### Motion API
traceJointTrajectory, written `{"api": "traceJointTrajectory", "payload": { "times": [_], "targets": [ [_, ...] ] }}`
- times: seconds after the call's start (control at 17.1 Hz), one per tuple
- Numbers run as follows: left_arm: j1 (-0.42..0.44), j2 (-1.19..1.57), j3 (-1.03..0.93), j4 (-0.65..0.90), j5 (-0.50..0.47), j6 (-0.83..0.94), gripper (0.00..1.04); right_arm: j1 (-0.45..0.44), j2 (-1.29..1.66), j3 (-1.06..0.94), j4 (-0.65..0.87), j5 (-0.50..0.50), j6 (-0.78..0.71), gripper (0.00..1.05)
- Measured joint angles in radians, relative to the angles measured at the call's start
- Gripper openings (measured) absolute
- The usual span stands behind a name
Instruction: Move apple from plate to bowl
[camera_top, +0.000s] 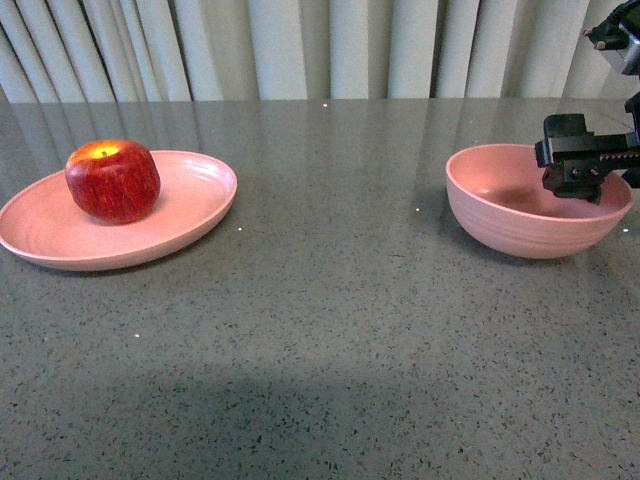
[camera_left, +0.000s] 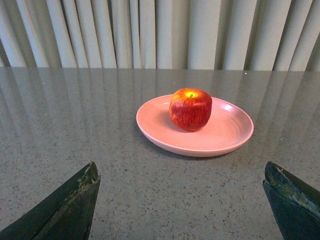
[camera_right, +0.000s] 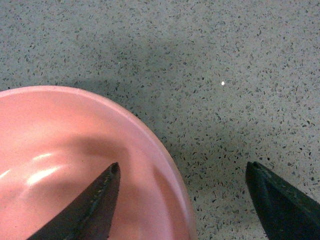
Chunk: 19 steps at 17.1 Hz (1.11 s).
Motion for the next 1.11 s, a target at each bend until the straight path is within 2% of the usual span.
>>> {"api": "traceJointTrajectory", "payload": {
  "times": [0.12,0.53,0.88,1.11],
  "targets": [
    [0.0,0.0,0.0,0.0,0.0,0.0,0.98,-0.006,0.0,0.0,-0.001,-0.002,0.0,0.63],
    [0.0,0.0,0.0,0.0,0.0,0.0,0.98,-0.02,-0.005,0.013,-0.005,-0.043,0.045,0.04],
    [0.0,0.0,0.0,0.0,0.0,0.0,0.98,-0.023,-0.117,0.079,-0.048,-0.07,0.045,0.03],
    [0.0,0.0,0.0,0.0,0.0,0.0,0.98,0.109,-0.142,0.15,-0.086,-0.081,0.068,0.03]
  ]
}}
